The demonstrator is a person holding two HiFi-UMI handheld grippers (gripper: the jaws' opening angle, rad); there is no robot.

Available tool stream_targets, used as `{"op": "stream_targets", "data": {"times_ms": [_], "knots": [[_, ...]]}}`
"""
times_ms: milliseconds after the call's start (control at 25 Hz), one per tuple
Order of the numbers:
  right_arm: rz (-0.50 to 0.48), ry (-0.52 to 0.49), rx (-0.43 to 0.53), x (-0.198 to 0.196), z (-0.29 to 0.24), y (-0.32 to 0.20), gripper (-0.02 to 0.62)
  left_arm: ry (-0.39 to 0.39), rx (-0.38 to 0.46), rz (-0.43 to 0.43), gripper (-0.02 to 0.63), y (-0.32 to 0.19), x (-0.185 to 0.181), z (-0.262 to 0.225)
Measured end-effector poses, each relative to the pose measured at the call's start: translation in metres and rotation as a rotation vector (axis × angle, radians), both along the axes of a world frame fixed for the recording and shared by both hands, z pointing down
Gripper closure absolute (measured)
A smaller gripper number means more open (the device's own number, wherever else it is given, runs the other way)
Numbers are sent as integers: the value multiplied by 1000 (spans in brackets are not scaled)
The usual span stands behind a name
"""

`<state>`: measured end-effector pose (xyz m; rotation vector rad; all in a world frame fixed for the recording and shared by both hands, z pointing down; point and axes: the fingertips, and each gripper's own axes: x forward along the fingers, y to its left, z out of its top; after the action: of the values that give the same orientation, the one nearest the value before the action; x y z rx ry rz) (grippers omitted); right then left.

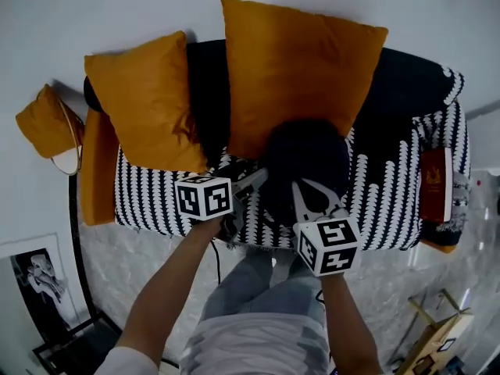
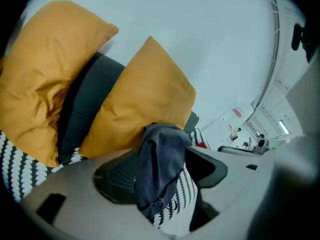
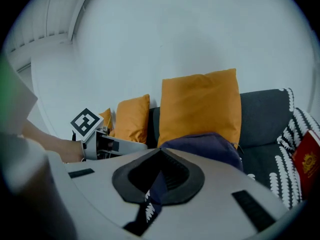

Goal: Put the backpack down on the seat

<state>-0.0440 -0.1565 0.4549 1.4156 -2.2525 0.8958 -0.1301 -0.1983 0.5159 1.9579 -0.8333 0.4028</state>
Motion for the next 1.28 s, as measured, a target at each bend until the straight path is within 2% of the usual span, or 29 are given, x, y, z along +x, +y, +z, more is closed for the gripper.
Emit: {"op": "stream_targets", "data": {"times_ms": [160, 520, 720, 880, 1080, 1200, 1280], "knots": [[-53, 1, 35, -8, -25, 2, 594, 10, 70, -63, 305, 6, -4, -39], [-151, 12, 155, -13, -96, 3, 594, -43, 244, -139, 349, 24, 7, -122], [-172, 8, 199, -1, -129, 15, 594, -72, 282, -211, 406, 43, 16, -155], [-197, 17, 232, 11, -150, 23, 594, -74, 325, -234, 428, 55, 34, -182], [-226, 26, 284, 28, -179, 35, 594, -165, 400, -193, 481, 74, 66, -210], [-243, 39, 309, 43, -189, 43, 594, -184, 426, -211, 538, 82, 82, -222], [-252, 43, 317, 52, -194, 49, 594, -189, 446, -222, 543, 86, 91, -230]]}}
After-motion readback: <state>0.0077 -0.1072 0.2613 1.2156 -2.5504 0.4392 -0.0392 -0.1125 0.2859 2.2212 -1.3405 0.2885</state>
